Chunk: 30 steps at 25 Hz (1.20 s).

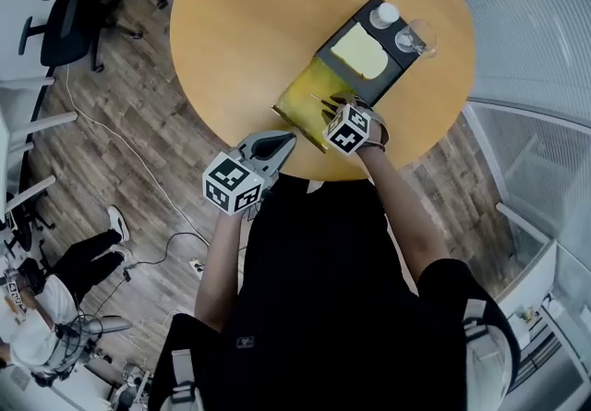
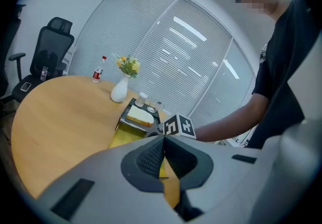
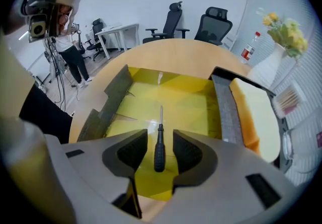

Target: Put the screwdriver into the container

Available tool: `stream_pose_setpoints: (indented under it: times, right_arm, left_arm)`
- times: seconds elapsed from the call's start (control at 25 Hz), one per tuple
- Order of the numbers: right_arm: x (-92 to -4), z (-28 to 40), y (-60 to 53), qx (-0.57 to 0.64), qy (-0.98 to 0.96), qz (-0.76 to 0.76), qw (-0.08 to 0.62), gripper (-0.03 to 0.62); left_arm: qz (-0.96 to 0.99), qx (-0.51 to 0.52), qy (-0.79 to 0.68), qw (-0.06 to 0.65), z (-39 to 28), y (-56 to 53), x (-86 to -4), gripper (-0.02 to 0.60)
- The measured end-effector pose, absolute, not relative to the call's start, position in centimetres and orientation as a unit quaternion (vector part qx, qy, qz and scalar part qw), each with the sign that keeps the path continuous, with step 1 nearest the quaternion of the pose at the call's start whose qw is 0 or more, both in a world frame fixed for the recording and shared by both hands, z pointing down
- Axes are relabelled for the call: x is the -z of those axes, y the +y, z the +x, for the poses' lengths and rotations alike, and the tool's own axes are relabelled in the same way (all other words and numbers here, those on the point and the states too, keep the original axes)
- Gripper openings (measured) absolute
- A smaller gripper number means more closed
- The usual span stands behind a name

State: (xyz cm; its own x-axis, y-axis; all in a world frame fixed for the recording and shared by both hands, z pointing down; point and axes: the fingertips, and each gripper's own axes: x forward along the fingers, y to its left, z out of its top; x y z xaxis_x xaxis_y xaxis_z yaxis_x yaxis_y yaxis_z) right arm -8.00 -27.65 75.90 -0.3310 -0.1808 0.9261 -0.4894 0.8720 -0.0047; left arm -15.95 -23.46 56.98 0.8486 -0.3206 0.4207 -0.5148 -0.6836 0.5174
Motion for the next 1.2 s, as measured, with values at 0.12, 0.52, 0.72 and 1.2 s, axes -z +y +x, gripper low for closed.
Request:
stream_pose_setpoints:
  times: [0.12,0.52,0.72,1.2]
  right_arm:
    - [-75.3,-7.6,-27.2,-0.146,-0.805,0.223,0.53,0.149]
    - [-69.9,-6.6,-24.1,-0.14,-0.838,0.251,0.463,0.021]
    - [-67.9,-5.8,-22.5,-0.171,-0.849,0.267,0.422,0.011]
    - [-61.8,-5.7,-20.6,-0.249,-0.882,0.328,0.228,0.011]
  left_arm:
    - [0.908,-0.149,-0.231,0.318,-16.0,-23.6,-56.7,0.005]
    - [0.917,-0.149,-0.222,0.296,-16.3,-23.1,-55.8,0.005]
    - [0.921,-0.137,-0.217,0.294,-16.2,-22.8,-55.2,0.005]
    - [0.93,-0.136,-0.204,0.275,-16.6,-20.6,-54.1,0.005]
